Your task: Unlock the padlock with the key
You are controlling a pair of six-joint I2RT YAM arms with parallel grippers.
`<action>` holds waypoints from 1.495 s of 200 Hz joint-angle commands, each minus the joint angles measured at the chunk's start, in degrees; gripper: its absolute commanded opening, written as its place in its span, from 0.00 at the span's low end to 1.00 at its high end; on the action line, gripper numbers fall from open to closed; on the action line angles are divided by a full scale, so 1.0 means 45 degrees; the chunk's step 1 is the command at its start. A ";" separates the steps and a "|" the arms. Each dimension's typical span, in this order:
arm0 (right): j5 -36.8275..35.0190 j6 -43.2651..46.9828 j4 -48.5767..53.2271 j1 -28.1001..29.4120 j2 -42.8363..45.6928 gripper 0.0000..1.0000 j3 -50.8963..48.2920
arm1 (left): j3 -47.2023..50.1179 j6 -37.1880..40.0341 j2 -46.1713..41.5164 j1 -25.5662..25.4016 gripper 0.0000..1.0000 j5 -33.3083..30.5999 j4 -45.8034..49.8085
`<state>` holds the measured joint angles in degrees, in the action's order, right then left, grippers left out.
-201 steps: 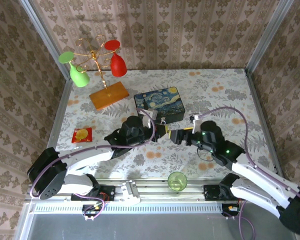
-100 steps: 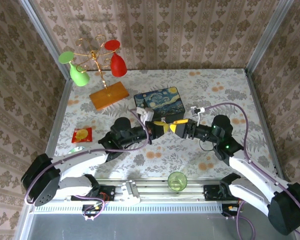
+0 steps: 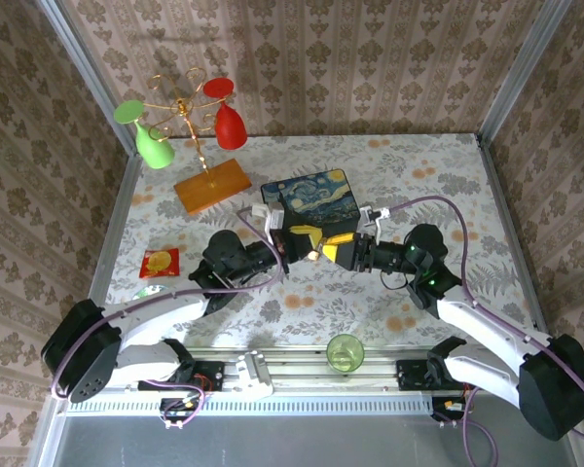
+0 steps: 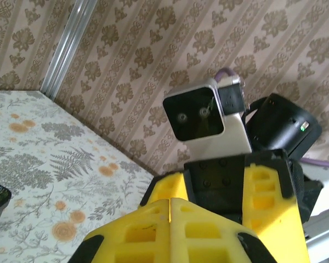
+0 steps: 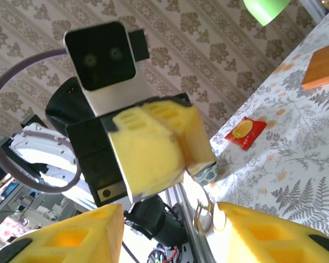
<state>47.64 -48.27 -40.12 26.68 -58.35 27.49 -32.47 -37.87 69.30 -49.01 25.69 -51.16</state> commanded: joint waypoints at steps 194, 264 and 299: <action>-0.0644 -0.0385 -0.1938 0.0420 -0.0413 0.18 -0.0030 | 0.0536 -0.1560 0.0596 0.0096 0.00 0.0442 -0.2842; -0.1042 -0.0141 -0.1586 0.0439 -0.0115 0.11 -0.0229 | 0.0615 -0.1609 0.0588 0.0096 0.00 0.0413 -0.2854; -0.1243 0.0338 -0.0861 0.0439 0.0258 0.11 -0.0218 | 0.0633 -0.1624 0.0568 0.0092 0.00 0.0384 -0.2812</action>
<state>43.55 -49.28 -44.93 28.29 -59.29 26.83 -29.95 -44.23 71.75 -49.04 27.20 -62.59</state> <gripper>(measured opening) 0.117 0.062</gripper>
